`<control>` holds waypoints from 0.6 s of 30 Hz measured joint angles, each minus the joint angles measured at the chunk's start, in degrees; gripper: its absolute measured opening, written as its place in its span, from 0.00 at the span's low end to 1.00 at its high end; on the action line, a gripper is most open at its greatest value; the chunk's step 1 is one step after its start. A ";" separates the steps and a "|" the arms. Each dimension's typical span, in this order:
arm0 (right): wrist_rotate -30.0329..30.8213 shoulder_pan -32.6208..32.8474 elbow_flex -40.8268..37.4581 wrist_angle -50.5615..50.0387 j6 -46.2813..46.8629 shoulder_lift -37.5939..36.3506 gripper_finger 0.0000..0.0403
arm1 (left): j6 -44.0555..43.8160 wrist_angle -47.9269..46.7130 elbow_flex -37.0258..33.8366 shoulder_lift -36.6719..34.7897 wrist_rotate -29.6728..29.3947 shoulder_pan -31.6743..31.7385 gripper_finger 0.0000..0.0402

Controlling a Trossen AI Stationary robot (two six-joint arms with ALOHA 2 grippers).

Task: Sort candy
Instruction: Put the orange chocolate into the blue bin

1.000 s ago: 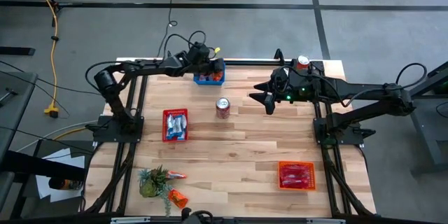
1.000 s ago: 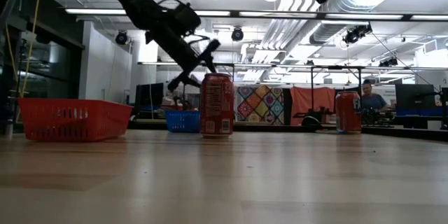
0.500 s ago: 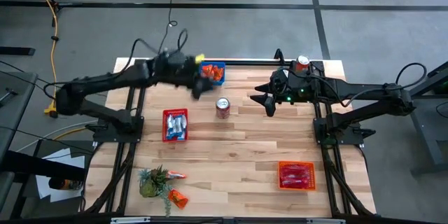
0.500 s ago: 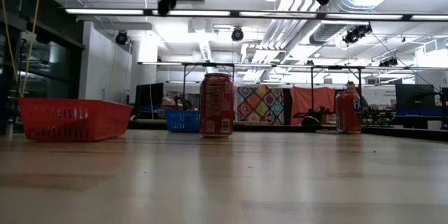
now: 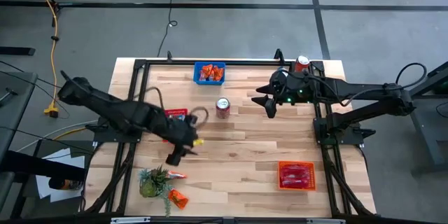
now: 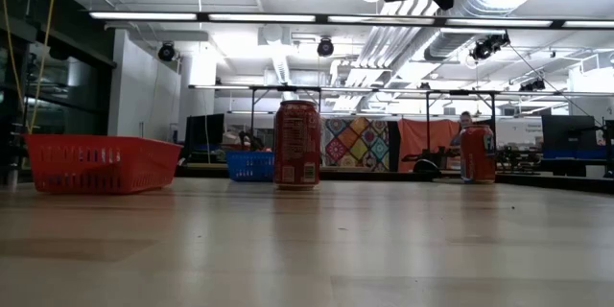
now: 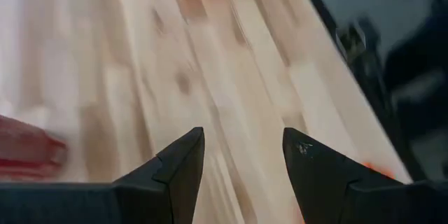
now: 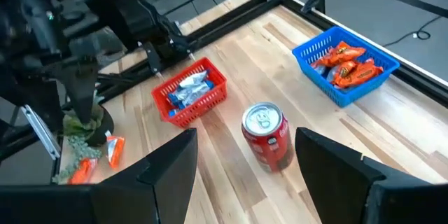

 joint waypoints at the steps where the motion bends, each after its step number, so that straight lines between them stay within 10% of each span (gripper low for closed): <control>1: -0.01 0.00 0.00 -0.47 -0.15 0.00 0.59 | 0.01 -0.92 0.00 1.06 0.19 -0.95 0.45; 18: -0.03 0.00 -0.02 -7.37 -1.38 0.00 0.59 | -24.21 -6.31 0.00 20.23 6.73 -12.68 0.48</control>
